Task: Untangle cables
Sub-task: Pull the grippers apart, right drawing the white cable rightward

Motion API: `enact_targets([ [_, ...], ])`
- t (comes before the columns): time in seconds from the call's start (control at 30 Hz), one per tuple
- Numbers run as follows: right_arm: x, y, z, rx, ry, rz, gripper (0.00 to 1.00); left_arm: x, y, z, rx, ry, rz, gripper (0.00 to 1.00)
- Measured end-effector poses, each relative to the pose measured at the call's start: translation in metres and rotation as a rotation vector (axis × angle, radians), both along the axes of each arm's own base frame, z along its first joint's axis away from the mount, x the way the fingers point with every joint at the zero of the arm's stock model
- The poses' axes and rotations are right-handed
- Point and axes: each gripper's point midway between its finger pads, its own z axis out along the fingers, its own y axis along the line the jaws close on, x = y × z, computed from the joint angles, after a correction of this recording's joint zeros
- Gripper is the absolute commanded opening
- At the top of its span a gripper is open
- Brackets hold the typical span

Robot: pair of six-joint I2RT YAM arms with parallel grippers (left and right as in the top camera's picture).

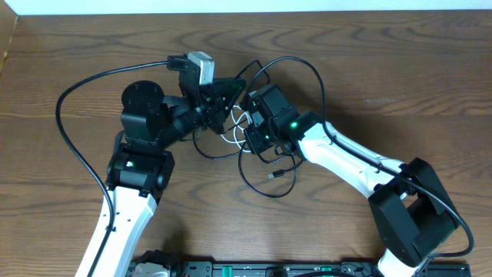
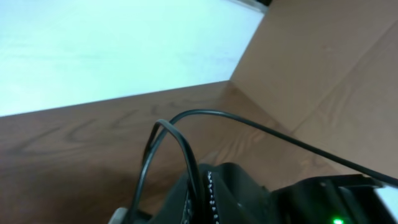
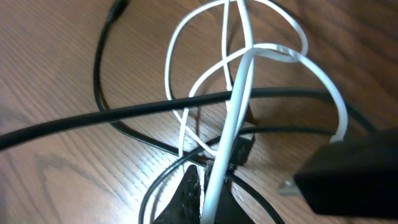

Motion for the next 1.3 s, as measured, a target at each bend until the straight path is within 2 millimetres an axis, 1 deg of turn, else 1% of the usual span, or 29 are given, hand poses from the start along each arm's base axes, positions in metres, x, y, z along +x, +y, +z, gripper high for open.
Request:
enact_targets([
  [0.13, -0.002, -0.018, -0.005, -0.059, 0.029, -0.034, 0.01, 0.005, 0.007, -0.012, 0.02, 0.051, 0.05, 0.07],
  [0.2, 0.0, -0.029, 0.001, -0.071, 0.028, -0.057, 0.01, 0.009, 0.015, -0.021, 0.038, 0.086, 0.093, 0.07],
  [0.23, 0.002, -0.034, 0.009, -0.068, 0.019, -0.068, 0.01, 0.01, 0.019, -0.025, 0.046, 0.1, 0.111, 0.07],
  [0.3, 0.004, -0.04, 0.029, -0.053, -0.016, -0.083, 0.01, 0.013, 0.026, -0.031, 0.061, 0.122, 0.146, 0.08],
  [0.37, 0.005, -0.046, 0.058, -0.023, -0.069, -0.096, 0.01, 0.017, 0.032, -0.037, 0.082, 0.132, 0.172, 0.08],
  [0.47, 0.0, -0.058, 0.105, 0.025, -0.151, -0.114, 0.01, 0.023, 0.04, -0.05, 0.109, 0.158, 0.199, 0.07],
  [0.5, -0.001, -0.062, 0.113, 0.031, -0.164, -0.12, 0.01, 0.026, 0.043, -0.055, 0.12, 0.172, 0.21, 0.08],
  [0.53, -0.003, -0.069, 0.127, 0.041, -0.189, -0.136, 0.01, 0.03, 0.047, -0.062, 0.131, 0.19, 0.224, 0.08],
  [0.6, -0.005, -0.087, 0.147, 0.045, -0.229, -0.177, 0.01, 0.037, 0.055, -0.075, 0.146, 0.224, 0.25, 0.07],
  [0.67, -0.006, -0.11, 0.159, 0.026, -0.251, -0.23, 0.01, 0.043, 0.064, -0.088, 0.156, 0.258, 0.274, 0.08],
  [0.77, -0.005, -0.146, 0.168, -0.02, -0.268, -0.322, 0.01, 0.052, 0.08, -0.102, 0.165, 0.299, 0.317, 0.08],
  [0.83, -0.005, -0.172, 0.169, -0.062, -0.267, -0.39, 0.01, 0.058, 0.097, -0.108, 0.167, 0.313, 0.358, 0.07],
  [0.87, -0.004, -0.184, 0.169, -0.083, -0.265, -0.423, 0.01, 0.06, 0.105, -0.108, 0.165, 0.316, 0.379, 0.08],
  [0.9, -0.004, -0.202, 0.168, -0.114, -0.262, -0.472, 0.01, 0.062, 0.117, -0.108, 0.161, 0.319, 0.408, 0.08],
  [1.0, -0.003, -0.24, 0.166, -0.179, -0.252, -0.58, 0.01, 0.065, 0.143, -0.108, 0.151, 0.326, 0.473, 0.08],
  [1.07, -0.003, -0.271, 0.163, -0.225, -0.232, -0.668, 0.01, 0.066, 0.166, -0.109, 0.143, 0.335, 0.53, 0.08],
  [1.1, -0.004, -0.277, 0.162, -0.233, -0.225, -0.685, 0.01, 0.066, 0.171, -0.109, 0.14, 0.337, 0.542, 0.08],
  [1.2, -0.009, -0.314, 0.157, -0.271, -0.187, -0.801, 0.01, 0.066, 0.197, -0.11, 0.129, 0.344, 0.605, 0.07],
  [1.3, -0.016, -0.346, 0.153, -0.296, -0.147, -0.899, 0.01, 0.065, 0.22, -0.11, 0.12, 0.349, 0.661, 0.08],
])
